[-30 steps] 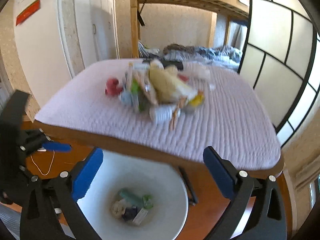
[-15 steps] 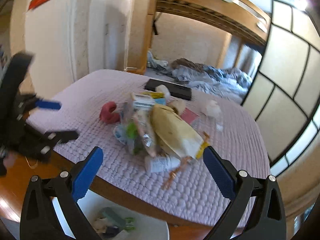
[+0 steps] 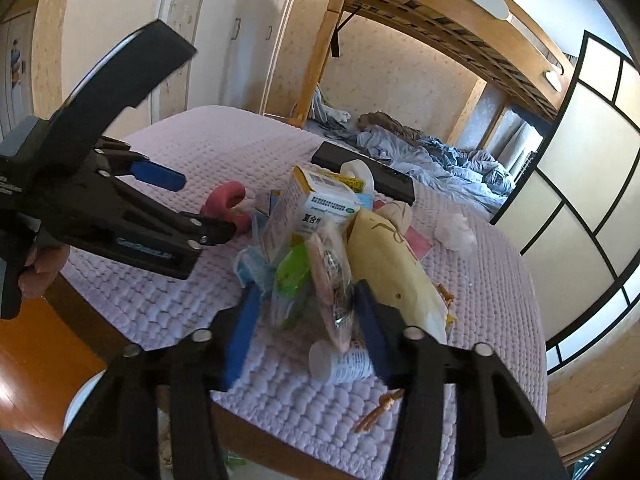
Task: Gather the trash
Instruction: 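Grasp the pink hair roller with the left tool while the right tool grasps the white pill bottle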
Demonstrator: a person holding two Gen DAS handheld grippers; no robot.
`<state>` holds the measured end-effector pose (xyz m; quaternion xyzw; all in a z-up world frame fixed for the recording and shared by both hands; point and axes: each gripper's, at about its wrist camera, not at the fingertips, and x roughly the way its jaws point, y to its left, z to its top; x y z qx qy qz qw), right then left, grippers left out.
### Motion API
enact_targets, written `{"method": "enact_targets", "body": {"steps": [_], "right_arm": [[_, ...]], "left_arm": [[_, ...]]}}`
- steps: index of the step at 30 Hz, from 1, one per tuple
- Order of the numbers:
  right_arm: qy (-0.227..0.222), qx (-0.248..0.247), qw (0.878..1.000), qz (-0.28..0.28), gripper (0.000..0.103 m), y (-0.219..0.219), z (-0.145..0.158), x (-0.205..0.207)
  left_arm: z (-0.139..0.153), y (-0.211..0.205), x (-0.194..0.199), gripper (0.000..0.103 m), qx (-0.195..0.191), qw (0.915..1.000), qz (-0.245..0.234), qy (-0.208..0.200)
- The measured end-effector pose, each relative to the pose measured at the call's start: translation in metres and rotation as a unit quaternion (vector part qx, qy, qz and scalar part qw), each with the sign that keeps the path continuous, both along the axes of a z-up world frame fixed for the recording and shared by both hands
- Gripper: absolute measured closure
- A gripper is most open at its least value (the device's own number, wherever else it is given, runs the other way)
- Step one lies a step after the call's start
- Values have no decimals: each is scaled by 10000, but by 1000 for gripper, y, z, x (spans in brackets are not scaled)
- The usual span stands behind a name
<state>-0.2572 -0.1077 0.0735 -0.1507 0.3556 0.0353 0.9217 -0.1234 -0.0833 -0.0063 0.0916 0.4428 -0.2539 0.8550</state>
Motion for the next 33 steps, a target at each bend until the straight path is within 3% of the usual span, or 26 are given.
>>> {"method": "enact_targets", "body": {"steps": [2,4,6,13,15,18,21,24,33], "right_arm": [[-52,-26,10000,26,68,0,0,0],[-82,9,9999,96,74,0,1,-2],[-152,34,9998,154,77,-1,3,-5],[-85,101,9997,209,77,-1,4,0],[-9,91,9998,194,69,-1,1,1],[119,294,9994,167,65,-4,-3,-4],[176,531,9984,-30,48,-12,-7,-14],[241,707,9970,-214,40,-21,-11,-22],[372,478,9978,-282,37,-48,-29,-3]], "left_arm": [[-1,-1,2,32,-5,10000,-21,23],[-3,-2,5,50,-24,10000,-63,70],[-4,-3,7,57,-75,9998,-130,131],[-4,-3,4,57,-52,9999,-140,82],[-4,-1,4,57,-54,9999,-115,96],[-3,1,1,57,-12,9999,-89,72],[-3,4,-2,57,6,10000,-68,56],[-5,7,-4,57,-26,9999,-30,104],[-5,5,-3,57,11,9999,-68,114]]}}
